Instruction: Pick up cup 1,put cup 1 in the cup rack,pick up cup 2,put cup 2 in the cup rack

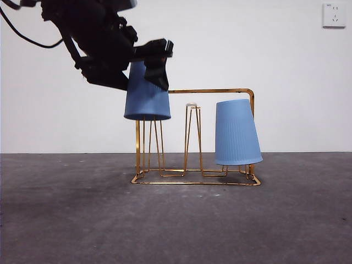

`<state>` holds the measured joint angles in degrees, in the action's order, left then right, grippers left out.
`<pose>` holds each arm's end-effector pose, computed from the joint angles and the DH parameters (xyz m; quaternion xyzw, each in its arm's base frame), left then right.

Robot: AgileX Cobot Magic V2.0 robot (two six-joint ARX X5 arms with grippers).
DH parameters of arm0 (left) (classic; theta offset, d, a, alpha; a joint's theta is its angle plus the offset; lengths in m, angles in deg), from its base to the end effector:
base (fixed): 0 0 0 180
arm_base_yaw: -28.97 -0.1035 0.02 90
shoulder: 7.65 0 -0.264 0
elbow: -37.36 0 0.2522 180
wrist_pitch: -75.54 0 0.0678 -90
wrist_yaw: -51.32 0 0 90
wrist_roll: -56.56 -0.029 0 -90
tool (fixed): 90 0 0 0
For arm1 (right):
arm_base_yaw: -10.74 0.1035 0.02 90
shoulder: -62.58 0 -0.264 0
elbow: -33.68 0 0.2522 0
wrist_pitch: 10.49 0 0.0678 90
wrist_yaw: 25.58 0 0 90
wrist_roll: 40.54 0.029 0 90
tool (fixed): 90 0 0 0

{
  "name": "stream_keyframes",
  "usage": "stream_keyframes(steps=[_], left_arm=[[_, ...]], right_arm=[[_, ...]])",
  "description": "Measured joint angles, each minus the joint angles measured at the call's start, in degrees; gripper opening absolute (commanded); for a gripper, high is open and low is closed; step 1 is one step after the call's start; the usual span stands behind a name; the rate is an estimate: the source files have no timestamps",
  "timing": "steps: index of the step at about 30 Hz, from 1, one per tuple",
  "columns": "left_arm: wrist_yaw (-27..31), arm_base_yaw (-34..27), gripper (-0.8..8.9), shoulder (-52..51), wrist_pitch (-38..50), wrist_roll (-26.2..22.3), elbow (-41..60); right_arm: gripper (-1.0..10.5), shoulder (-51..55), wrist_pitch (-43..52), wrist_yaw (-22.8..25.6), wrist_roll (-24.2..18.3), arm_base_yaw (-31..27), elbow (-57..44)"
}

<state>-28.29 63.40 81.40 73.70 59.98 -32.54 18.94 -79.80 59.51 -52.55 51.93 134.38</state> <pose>0.2865 -0.1901 0.2502 0.0407 0.1744 -0.1997 0.9634 0.0439 0.0418 0.4768 -0.1288 0.0601 0.3978 0.9064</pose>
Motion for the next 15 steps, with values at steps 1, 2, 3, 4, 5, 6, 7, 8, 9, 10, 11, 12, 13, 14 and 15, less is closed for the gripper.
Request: stream_keyframes(steps=[1, 2, 3, 4, 5, 6, 7, 8, 9, 10, 11, 12, 13, 14, 15], left_arm=[[0.0, 0.0, -0.07, 0.4, 0.1, 0.0, 0.0], [0.0, 0.0, -0.07, 0.7, 0.1, 0.0, 0.0], [0.0, 0.0, -0.07, 1.0, 0.2, 0.0, 0.0], [0.0, 0.0, -0.07, 1.2, 0.2, 0.0, 0.0], [0.0, 0.0, -0.07, 1.6, 0.2, 0.0, 0.0], [0.0, 0.0, -0.07, 1.9, 0.3, 0.0, 0.0], [0.0, 0.0, -0.07, 2.2, 0.3, 0.0, 0.0], [0.1, 0.0, -0.07, 2.7, 0.3, 0.0, 0.0], [0.1, 0.0, -0.07, 3.1, 0.3, 0.0, 0.0], [0.2, 0.0, -0.07, 3.4, 0.3, 0.0, 0.0], [0.2, 0.0, -0.07, 3.8, 0.3, 0.0, 0.0], [0.2, 0.0, -0.07, 4.1, 0.3, 0.0, 0.0], [0.2, 0.0, -0.07, 4.4, 0.3, 0.1, 0.0], [0.2, 0.0, -0.07, 4.7, 0.3, 0.2, 0.0], [0.2, 0.0, -0.07, 5.0, 0.3, 0.2, 0.0]], right_arm=[[2.2, 0.0, -0.2, 0.0, 0.0, 0.0, 0.0], [2.2, 0.0, -0.2, 0.0, 0.0, 0.0, 0.0], [2.2, 0.0, -0.2, 0.0, 0.0, 0.0, 0.0], [2.2, 0.0, -0.2, 0.0, 0.0, 0.0, 0.0], [2.2, 0.0, -0.2, 0.0, 0.0, 0.0, 0.0], [2.2, 0.0, -0.2, 0.0, 0.0, 0.0, 0.0], [2.2, 0.0, -0.2, 0.0, 0.0, 0.0, 0.0], [2.2, 0.0, -0.3, 0.0, 0.0, 0.0, 0.0], [2.2, 0.0, -0.3, 0.0, 0.0, 0.0, 0.0], [2.2, 0.0, -0.3, 0.0, 0.0, 0.0, 0.0], [2.2, 0.0, -0.3, 0.0, 0.0, 0.0, 0.0], [2.2, 0.0, -0.4, 0.0, 0.0, 0.0, 0.0], [2.2, 0.0, -0.4, 0.0, 0.0, 0.0, 0.0], [2.2, 0.0, -0.4, 0.0, 0.0, 0.0, 0.0], [2.2, 0.0, -0.4, 0.0, 0.0, 0.0, 0.0]])
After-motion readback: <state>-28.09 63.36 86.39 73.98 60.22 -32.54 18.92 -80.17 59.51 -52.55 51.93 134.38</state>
